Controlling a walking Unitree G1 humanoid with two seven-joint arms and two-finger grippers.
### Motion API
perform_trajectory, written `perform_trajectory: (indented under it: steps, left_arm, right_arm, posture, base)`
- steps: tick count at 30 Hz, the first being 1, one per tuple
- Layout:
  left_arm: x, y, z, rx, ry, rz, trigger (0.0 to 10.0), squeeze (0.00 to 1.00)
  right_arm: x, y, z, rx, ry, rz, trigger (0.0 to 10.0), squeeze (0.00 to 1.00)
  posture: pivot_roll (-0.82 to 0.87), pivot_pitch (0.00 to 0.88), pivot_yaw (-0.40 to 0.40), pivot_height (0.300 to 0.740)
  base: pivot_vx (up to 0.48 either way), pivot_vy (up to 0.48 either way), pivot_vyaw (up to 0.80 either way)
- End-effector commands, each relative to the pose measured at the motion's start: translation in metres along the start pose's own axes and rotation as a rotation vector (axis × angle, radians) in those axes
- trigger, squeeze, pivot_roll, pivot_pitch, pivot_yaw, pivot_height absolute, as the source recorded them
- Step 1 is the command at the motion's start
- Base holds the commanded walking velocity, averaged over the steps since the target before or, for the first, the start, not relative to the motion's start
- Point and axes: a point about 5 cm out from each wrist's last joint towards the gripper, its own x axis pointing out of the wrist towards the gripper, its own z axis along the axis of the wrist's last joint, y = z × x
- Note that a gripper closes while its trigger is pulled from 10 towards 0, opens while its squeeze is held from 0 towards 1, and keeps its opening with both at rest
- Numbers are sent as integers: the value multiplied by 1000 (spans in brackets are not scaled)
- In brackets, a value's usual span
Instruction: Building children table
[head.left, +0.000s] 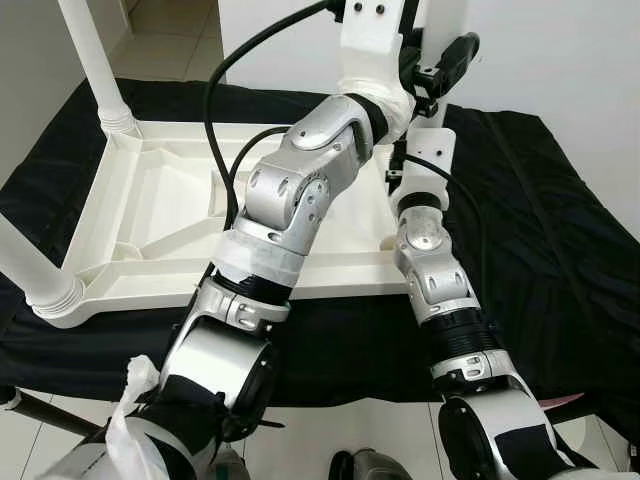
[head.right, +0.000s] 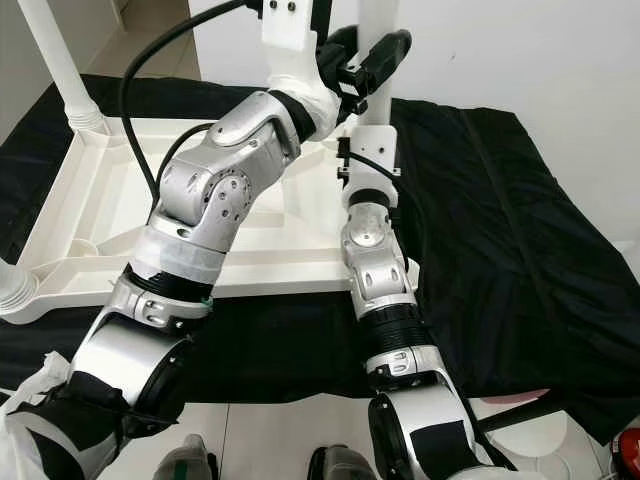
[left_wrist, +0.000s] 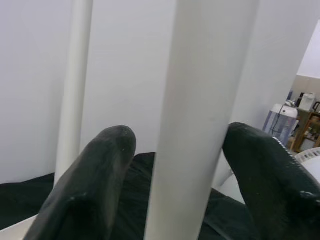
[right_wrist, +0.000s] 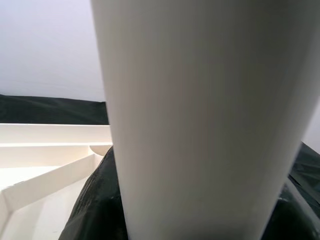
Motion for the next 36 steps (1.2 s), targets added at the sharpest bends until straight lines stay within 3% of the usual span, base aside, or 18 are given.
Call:
perform_trajectory:
  steps: [1, 9, 12, 14, 16, 23, 26, 29, 33, 34, 35, 36]
  left_arm:
    - [3, -8, 4, 20, -11, -86, 10000, 0]
    - [1, 2, 13, 2, -60, -35, 10000, 0]
    - [-2, 7, 18, -52, -95, -28, 10000, 0]
    - [-9, 15, 26, -190, -156, -19, 10000, 0]
    - [-15, 18, 24, -226, -169, -4, 10000, 0]
    - [-27, 23, 11, -224, -162, 23, 10000, 0]
    - [-37, 27, -8, -115, -85, 43, 10000, 0]
    - [-43, 28, -17, -75, -52, 41, 10000, 0]
    - [-60, 28, -48, 97, 59, 2, 10000, 0]
    - [-60, 28, -48, 97, 59, 2, 10000, 0]
    - [-68, 25, -67, 158, 145, -36, 10000, 0]
    - [-68, 25, -67, 158, 145, -36, 10000, 0]
  right_arm:
    - [0, 0, -1, 6, 10, -2, 10000, 0]
    - [2, -3, -2, 29, 28, -5, 10000, 0]
    - [3, -7, -4, 58, 45, -14, 10000, 0]
    - [5, -15, -9, 115, 77, -33, 10000, 0]
    - [6, -24, -11, 131, 83, -52, 10000, 0]
    - [9, -40, -13, 120, 78, -81, 10000, 0]
    - [8, -48, -11, 107, 51, -83, 10000, 0]
    - [7, -52, -12, 91, 38, -86, 10000, 0]
    - [6, -61, -14, 80, 26, -73, 10000, 0]
    - [6, -61, -14, 80, 26, -73, 10000, 0]
    - [5, -65, -15, 86, 30, -67, 10000, 0]
    - [5, -65, -15, 86, 30, -67, 10000, 0]
  posture:
    - [92, 0, -73, 740]
    - [89, 0, -70, 740]
    - [87, 0, -68, 740]
    - [85, 0, -67, 740]
    - [85, 0, -66, 740]
    - [83, 0, -70, 740]
    - [87, 1, -74, 740]
    - [88, 3, -75, 740]
    - [87, 2, -72, 740]
    - [87, 2, -72, 740]
    - [85, 0, -69, 740]
    - [85, 0, -69, 740]
  base:
    - [0, 0, 0]
    - [0, 0, 0]
    - [0, 0, 0]
    - [0, 0, 0]
    - [0, 0, 0]
    - [0, 0, 0]
    - [0, 0, 0]
    - [0, 0, 0]
    - [0, 0, 0]
    - [0, 0, 0]
    - [0, 0, 0]
    - [0, 0, 0]
